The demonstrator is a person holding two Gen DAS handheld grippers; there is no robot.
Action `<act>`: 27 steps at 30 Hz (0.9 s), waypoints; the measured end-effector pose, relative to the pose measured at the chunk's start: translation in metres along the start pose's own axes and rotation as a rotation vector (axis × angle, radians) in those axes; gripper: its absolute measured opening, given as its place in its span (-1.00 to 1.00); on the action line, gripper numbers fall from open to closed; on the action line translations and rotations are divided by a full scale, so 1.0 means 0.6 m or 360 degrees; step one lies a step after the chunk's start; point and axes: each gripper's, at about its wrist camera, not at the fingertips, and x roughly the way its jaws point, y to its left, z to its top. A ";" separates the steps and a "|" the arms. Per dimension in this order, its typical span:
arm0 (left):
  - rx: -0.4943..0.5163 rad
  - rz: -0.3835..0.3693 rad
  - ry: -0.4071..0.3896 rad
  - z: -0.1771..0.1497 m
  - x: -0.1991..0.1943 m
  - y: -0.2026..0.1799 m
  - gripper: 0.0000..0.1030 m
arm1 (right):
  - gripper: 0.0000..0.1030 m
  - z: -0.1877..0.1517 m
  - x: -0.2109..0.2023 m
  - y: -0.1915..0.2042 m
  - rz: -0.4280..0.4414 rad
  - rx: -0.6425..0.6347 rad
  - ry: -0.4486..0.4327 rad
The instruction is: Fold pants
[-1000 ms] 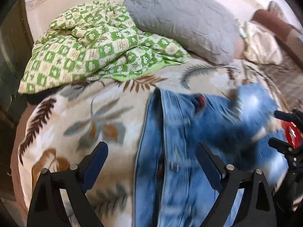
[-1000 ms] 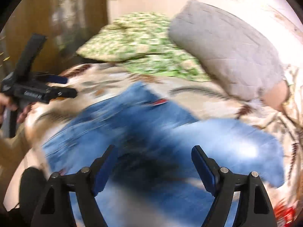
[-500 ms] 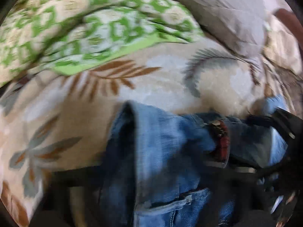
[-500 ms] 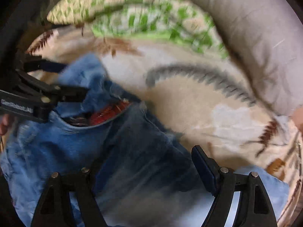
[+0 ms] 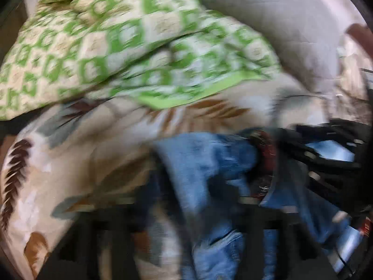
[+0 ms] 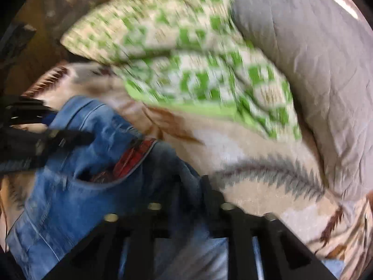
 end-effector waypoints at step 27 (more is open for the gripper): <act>0.0672 -0.0181 -0.0131 -0.195 -0.177 -0.451 0.89 | 0.74 -0.494 -0.418 -0.266 -0.0399 0.0786 -0.0078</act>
